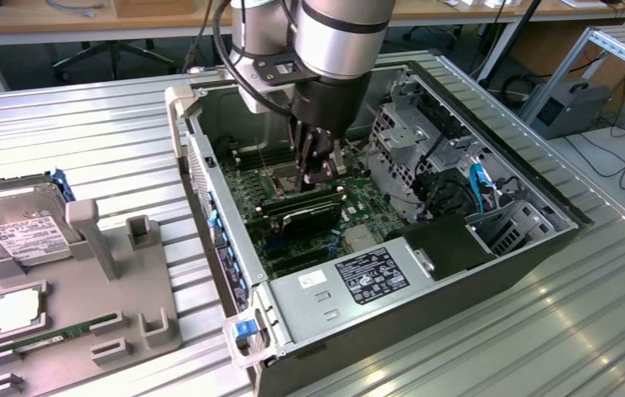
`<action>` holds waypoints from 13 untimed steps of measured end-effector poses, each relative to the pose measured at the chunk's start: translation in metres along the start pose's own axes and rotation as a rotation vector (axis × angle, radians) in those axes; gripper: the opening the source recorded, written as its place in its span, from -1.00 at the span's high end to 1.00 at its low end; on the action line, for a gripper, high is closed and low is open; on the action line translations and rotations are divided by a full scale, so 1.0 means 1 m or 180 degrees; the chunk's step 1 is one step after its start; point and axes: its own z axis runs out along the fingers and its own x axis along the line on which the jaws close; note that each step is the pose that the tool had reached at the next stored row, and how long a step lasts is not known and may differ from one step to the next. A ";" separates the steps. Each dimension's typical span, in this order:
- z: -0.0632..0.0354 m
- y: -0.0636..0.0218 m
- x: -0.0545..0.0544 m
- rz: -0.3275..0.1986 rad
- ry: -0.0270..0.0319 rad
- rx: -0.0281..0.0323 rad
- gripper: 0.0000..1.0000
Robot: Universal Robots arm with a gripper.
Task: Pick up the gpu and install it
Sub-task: 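Press down on the gpu until it lock into place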
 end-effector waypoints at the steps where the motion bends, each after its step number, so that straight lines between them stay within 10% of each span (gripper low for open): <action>1: 0.0036 0.0000 0.000 0.0000 0.0000 0.0000 0.79; 13: 0.0252 -0.0003 0.000 0.0000 0.0000 0.0000 0.79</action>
